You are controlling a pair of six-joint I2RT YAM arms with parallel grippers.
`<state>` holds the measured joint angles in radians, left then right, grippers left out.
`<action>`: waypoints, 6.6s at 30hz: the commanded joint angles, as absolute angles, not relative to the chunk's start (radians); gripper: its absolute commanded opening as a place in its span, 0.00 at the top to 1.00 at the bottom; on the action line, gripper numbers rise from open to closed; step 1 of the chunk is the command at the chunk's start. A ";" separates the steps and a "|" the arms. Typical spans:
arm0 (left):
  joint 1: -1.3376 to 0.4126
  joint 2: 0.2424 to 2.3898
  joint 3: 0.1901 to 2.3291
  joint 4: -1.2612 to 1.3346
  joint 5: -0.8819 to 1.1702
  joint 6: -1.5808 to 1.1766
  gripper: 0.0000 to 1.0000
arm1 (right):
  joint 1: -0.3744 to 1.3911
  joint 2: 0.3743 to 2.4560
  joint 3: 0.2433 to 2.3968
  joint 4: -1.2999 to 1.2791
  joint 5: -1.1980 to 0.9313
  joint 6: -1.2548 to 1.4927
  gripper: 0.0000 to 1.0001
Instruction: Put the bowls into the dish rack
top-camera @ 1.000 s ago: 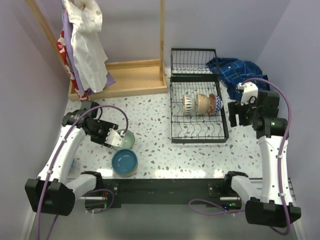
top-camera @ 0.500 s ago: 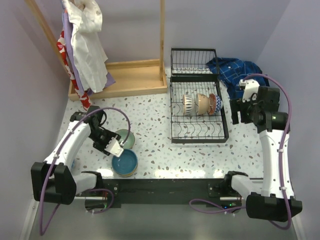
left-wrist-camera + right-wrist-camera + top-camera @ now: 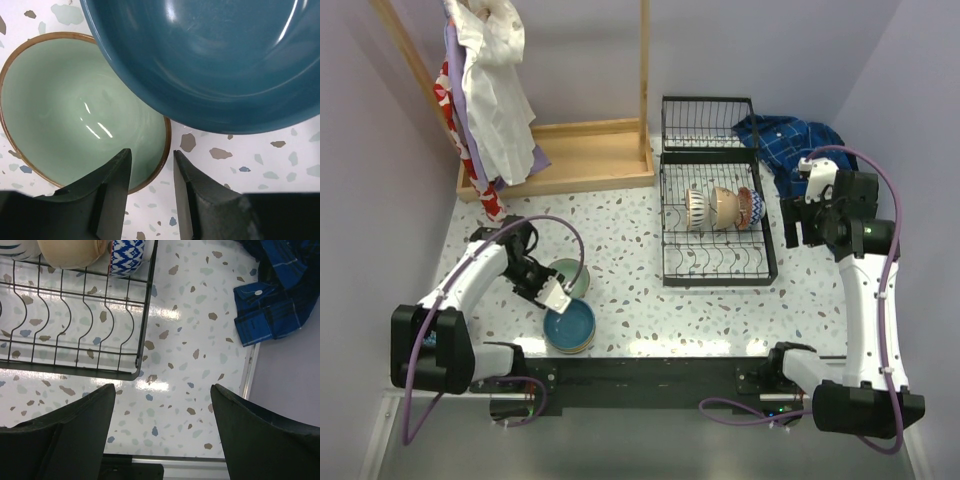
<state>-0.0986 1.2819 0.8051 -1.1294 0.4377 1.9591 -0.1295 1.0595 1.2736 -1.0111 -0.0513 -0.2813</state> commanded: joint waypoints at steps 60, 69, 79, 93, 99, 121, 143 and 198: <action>-0.422 1.919 1.187 1.057 0.760 -1.244 1.00 | -0.137 1.196 1.420 -1.146 0.110 -0.276 0.19; -0.422 2.009 1.147 1.166 0.687 -1.396 1.00 | -0.138 1.230 1.463 -1.181 0.141 -0.276 0.19; -0.422 2.077 1.060 1.313 0.637 -1.497 1.00 | -0.138 1.276 1.485 -1.186 0.150 -0.278 0.19; -0.420 2.164 1.078 1.298 0.649 -1.473 1.00 | -0.138 1.302 1.471 -1.169 0.144 -0.273 0.19; -0.419 2.171 1.126 1.187 0.663 -1.425 1.00 | -0.137 1.292 1.444 -1.152 0.132 -0.267 0.19; -0.425 2.160 1.181 0.824 0.652 -1.183 0.99 | -0.138 1.261 1.388 -1.108 0.068 -0.232 0.19; -0.437 1.965 1.230 0.546 0.586 -0.810 0.39 | -0.138 1.229 1.390 -1.086 0.002 -0.193 0.18; 0.296 1.147 0.749 -0.956 -0.308 0.310 0.41 | -0.137 1.210 1.454 -1.164 -0.284 -0.419 0.18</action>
<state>0.2779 1.1404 0.7868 -1.0290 -0.3180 0.3218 -0.1322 1.2072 1.4250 -1.1549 -0.2588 -0.3954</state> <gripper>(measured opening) 0.597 0.818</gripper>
